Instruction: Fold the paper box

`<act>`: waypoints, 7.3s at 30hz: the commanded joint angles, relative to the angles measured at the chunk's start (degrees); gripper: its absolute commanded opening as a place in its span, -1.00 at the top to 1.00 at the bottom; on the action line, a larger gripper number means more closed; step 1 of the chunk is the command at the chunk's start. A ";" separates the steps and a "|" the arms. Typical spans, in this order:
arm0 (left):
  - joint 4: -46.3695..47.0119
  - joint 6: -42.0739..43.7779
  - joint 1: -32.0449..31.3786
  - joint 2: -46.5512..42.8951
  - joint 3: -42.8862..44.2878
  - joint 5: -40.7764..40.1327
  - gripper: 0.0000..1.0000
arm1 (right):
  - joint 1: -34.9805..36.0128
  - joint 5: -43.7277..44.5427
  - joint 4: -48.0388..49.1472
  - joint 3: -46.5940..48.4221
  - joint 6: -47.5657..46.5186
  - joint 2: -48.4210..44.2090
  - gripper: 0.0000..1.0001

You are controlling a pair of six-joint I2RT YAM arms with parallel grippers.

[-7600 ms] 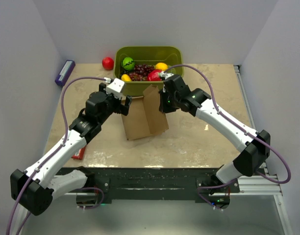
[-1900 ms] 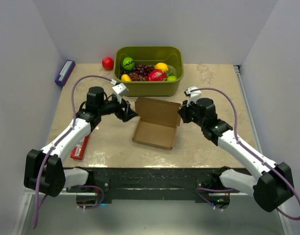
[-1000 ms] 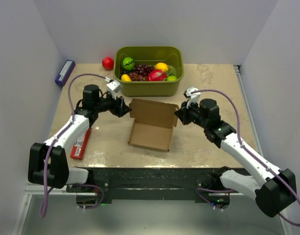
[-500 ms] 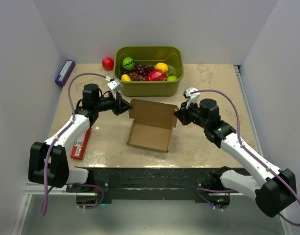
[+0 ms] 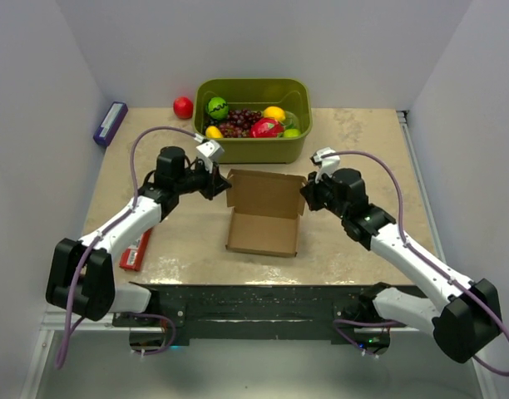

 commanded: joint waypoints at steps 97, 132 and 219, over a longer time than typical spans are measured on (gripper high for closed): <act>46.36 -10.12 -35.13 7.39 -28.55 -58.71 0.17 | 15.06 21.98 -9.62 4.09 30.55 -1.72 -0.82; 17.69 -25.32 -23.18 0.78 0.27 -13.62 -0.22 | 15.06 20.83 -12.95 0.48 31.51 -1.98 -0.49; -4.24 -18.32 -6.83 2.46 9.56 -1.82 -0.79 | -5.76 -3.42 -9.63 -8.03 30.98 4.43 -0.89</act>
